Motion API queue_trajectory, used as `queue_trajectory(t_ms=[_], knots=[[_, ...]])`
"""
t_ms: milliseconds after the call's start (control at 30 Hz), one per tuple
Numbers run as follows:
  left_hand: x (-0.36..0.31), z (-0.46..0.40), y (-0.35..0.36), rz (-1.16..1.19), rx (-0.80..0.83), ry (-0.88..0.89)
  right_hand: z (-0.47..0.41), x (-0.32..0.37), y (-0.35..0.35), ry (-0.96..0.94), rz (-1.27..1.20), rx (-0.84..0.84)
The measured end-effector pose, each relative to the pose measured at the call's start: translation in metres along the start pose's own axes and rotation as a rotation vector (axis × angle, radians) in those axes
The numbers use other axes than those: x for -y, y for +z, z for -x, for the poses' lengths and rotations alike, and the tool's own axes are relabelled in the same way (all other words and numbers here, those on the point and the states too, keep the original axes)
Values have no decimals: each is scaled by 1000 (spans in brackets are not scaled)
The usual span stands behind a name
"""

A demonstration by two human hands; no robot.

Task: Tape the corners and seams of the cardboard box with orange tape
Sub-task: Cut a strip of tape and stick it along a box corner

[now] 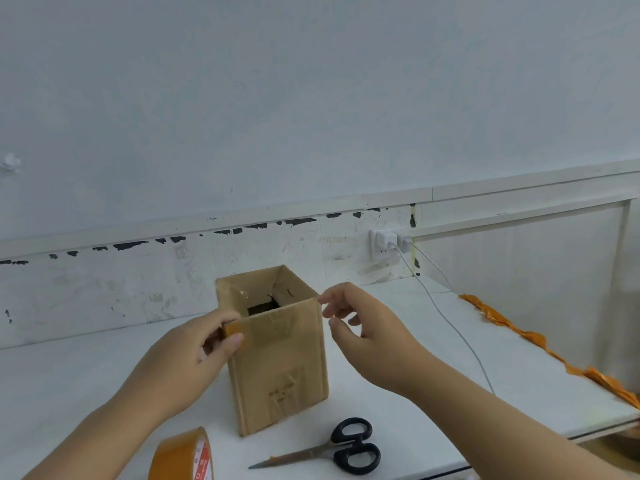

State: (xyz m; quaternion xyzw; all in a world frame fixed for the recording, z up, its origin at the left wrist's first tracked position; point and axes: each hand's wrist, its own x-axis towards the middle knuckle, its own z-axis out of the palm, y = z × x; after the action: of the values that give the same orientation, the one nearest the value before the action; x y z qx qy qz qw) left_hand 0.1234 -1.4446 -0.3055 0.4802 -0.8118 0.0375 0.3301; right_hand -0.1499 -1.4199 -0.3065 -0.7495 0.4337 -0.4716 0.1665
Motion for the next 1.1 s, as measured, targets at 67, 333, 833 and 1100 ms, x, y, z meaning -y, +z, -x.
queue_trajectory(t_ms=[67,333,833,1100], knots=[[11,5,-7,-20,7,-47,2,-3,-4,17,20,10],[47,1,-27,-7,75,-165,5,-2,7,14,59,86],[23,13,-32,43,-49,23,-4,18,40,-200,78,92],[5,8,-14,197,16,95,-32,32,58,-309,288,120]])
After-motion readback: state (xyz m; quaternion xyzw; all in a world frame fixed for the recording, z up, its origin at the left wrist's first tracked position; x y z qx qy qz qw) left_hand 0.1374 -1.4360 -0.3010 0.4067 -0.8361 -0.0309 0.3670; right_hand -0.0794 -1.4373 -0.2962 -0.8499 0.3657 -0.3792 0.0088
